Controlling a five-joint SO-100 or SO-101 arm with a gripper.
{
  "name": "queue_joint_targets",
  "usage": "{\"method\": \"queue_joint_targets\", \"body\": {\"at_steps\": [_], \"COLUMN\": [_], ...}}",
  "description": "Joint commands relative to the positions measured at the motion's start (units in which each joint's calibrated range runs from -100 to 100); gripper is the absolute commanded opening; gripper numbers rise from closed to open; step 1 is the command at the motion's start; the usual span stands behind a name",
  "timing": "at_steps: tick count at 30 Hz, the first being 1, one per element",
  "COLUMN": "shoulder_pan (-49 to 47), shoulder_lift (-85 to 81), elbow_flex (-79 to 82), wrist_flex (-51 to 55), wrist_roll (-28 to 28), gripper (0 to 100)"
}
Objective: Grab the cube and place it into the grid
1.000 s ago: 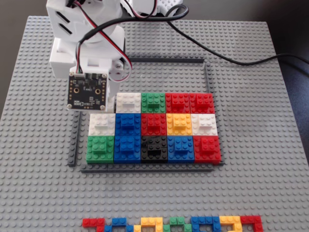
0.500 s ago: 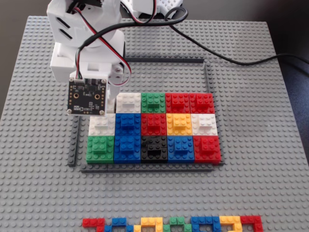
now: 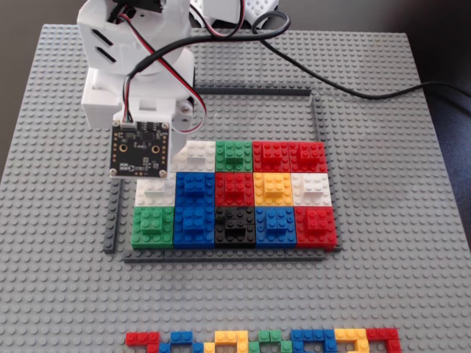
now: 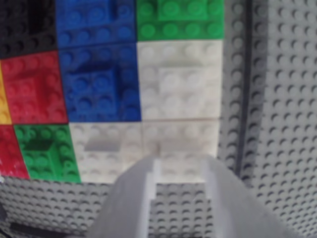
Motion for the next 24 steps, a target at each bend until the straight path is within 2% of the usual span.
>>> {"method": "queue_joint_targets", "body": {"at_steps": [1,3,15,24], "shoulder_pan": [0.08,0.08,0.38,0.53], "shoulder_lift": [-0.45,-0.36,-0.36,-0.54], "elbow_flex": [-3.41,-3.32,-3.14,-6.49], "wrist_flex": [-0.81,-1.00,-1.05,0.32], "wrist_roll": [-0.20,-0.29,-0.34,-0.68], "gripper": [1,4,11,12]}}
